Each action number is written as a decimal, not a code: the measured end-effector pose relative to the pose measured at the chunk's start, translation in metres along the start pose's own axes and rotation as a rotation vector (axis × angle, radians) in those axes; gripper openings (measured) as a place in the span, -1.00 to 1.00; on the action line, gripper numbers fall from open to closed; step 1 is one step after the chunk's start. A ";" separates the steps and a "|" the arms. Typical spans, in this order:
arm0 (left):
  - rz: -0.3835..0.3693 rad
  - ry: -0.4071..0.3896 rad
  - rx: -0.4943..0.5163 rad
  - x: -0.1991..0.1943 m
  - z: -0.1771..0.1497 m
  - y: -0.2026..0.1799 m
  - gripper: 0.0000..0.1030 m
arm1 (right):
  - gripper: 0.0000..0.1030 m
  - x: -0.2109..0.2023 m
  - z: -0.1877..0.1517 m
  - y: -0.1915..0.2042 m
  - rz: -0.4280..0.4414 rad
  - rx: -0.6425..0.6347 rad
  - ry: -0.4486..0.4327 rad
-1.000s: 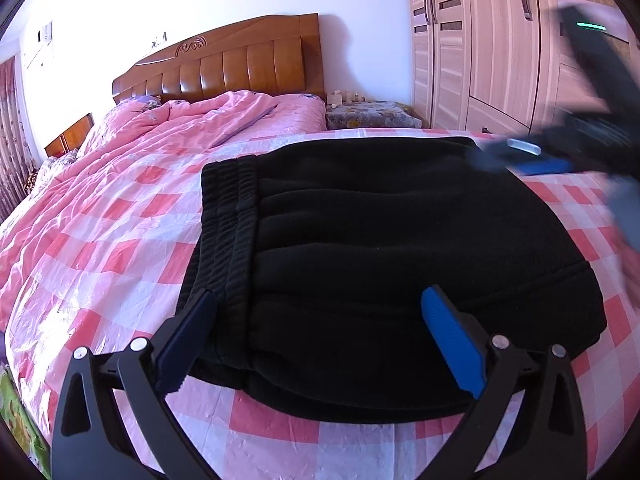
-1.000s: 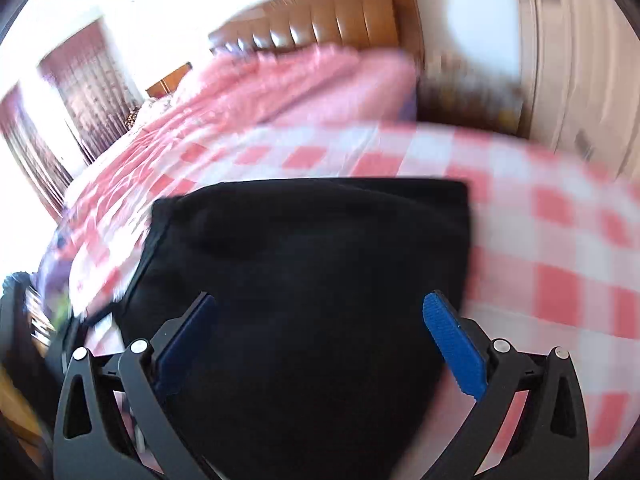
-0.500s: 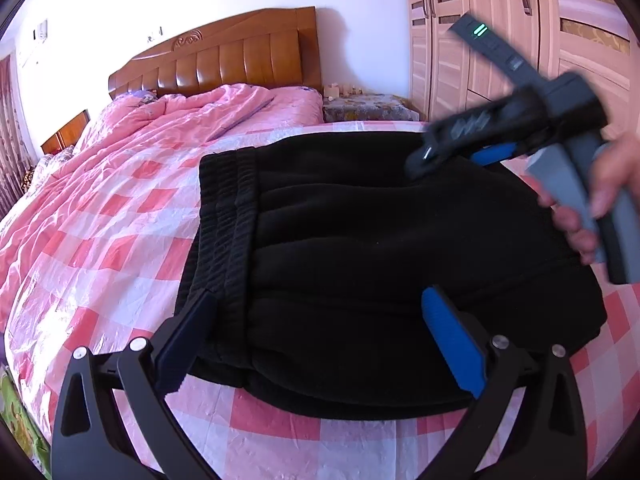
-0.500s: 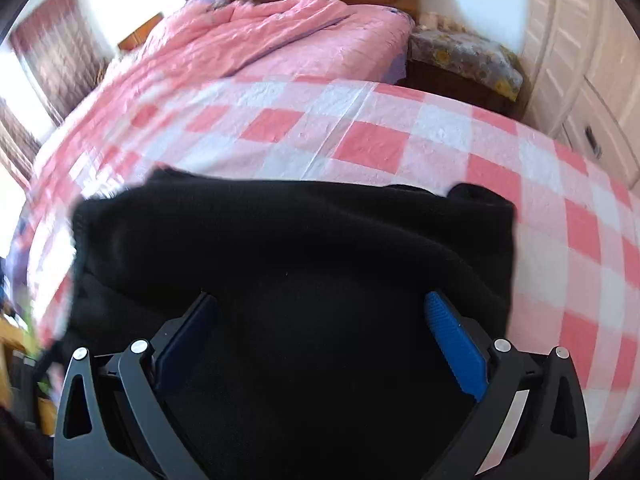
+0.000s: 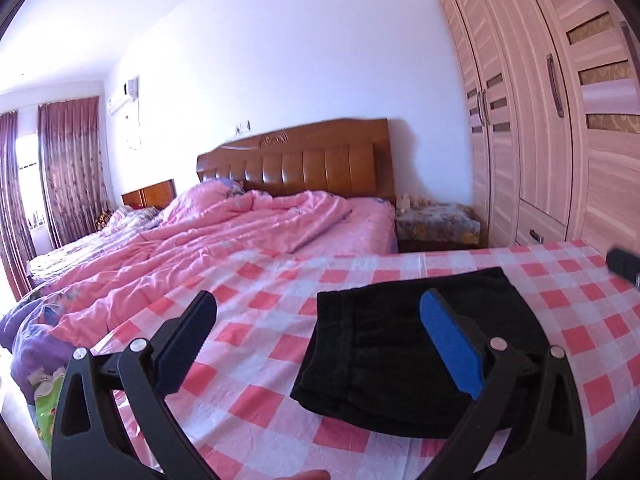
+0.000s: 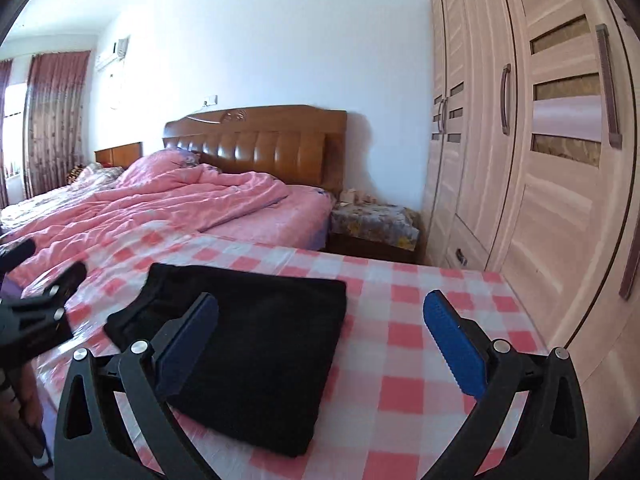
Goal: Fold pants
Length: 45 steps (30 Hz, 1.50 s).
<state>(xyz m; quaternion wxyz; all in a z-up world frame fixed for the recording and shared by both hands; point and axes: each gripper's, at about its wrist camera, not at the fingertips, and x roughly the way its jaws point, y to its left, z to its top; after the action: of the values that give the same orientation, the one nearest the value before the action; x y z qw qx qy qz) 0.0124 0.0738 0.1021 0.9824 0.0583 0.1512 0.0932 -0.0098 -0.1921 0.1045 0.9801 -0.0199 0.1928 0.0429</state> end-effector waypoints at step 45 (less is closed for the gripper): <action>-0.092 0.370 -0.071 0.020 -0.075 -0.012 0.97 | 0.92 0.039 -0.101 0.055 0.071 -0.025 0.416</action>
<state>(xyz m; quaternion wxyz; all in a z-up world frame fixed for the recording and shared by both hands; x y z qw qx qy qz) 0.0104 0.0731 0.0236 0.9425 -0.0014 0.3282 0.0624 -0.0170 -0.1396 -0.0044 0.9166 -0.0335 0.3912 0.0749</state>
